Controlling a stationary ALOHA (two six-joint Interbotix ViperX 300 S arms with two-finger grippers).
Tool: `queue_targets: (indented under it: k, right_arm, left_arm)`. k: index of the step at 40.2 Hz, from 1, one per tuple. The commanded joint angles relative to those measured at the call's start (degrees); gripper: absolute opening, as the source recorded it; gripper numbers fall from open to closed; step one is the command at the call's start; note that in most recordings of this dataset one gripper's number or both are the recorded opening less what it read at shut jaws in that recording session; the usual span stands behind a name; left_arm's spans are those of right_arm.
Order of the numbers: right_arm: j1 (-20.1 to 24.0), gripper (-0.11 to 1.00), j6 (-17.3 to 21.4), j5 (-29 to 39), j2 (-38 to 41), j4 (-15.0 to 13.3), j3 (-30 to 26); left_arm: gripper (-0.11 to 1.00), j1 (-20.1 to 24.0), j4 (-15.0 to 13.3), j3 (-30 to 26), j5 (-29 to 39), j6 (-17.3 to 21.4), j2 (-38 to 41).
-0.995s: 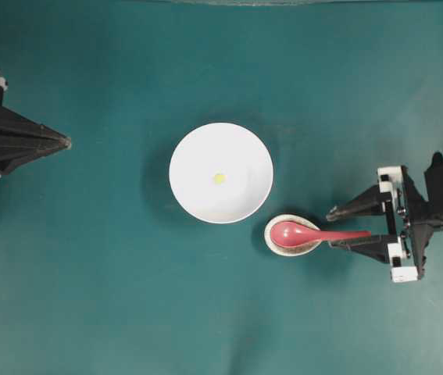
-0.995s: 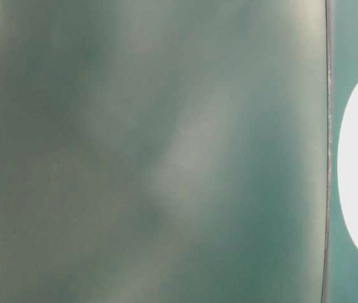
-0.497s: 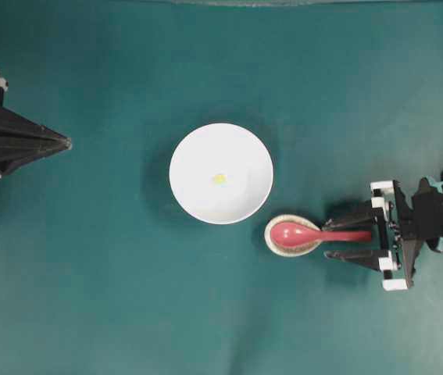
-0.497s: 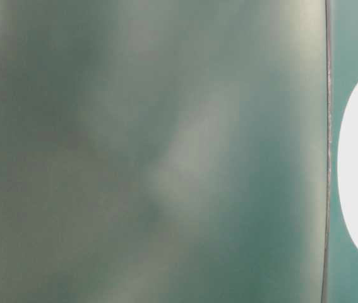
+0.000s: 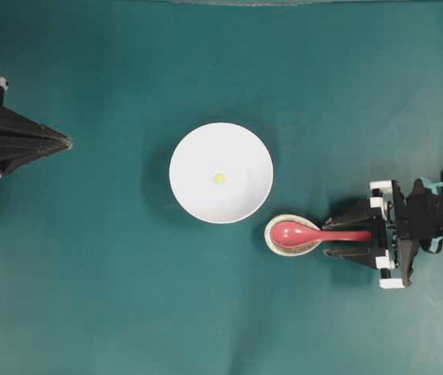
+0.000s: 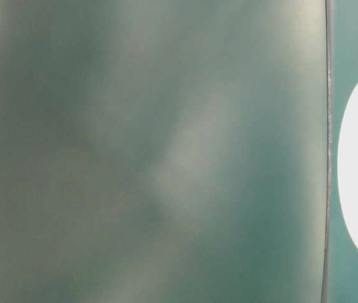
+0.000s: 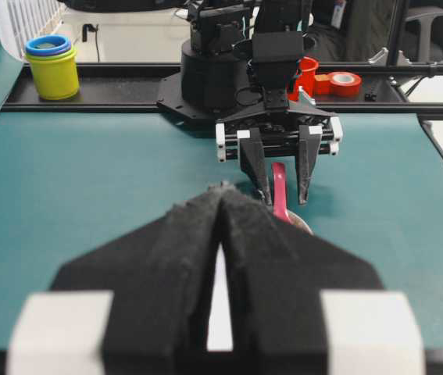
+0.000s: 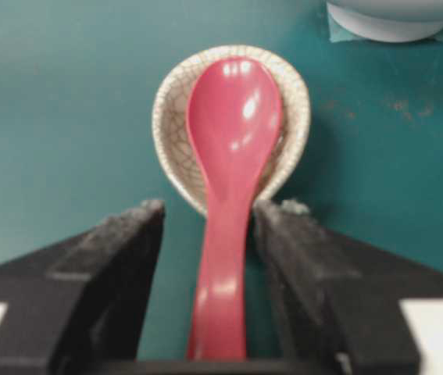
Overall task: Scoop the yellow hexagonal prism block from the bowl with a spoon using the right arm.
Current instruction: 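Close the right gripper on the pink spoon's handle, then lift the pink spoon off the rest with the right gripper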
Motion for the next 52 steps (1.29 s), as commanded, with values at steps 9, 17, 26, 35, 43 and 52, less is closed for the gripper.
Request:
queue_targets:
  k: [9,17,26,35,43,52]
  right_arm:
    - [0.26,0.56,-0.09,-0.35,-0.62,1.67,-0.18]
    - [0.26,0.55,-0.09,-0.35,-0.62,2.02,-0.26]
    - [0.53,0.45,-0.09,-0.18,-0.62,2.02,-0.18]
    - [0.70,0.29,-0.35,0.09,-3.60,1.93,-0.18]
    - [0.70,0.24,-1.93,3.16,-9.84,1.76,0.09]
    - [0.35,0.24,-9.23,11.34,-22.50,1.85,-0.62]
  left_arm:
    - [0.00,0.00,0.18,-1.23,-0.35,0.00,0.44]
    - [0.00,0.00,0.18,-1.14,-0.26,0.00,0.44]
    - [0.00,0.09,0.26,-1.14,-0.26,0.00,0.44]
    - [0.00,0.09,0.26,-1.14,-0.35,0.00,0.44]
    - [0.00,0.00,0.18,-1.23,-0.26,0.00,0.44]
    - [0.00,0.00,0.18,-1.23,-0.26,0.00,0.35]
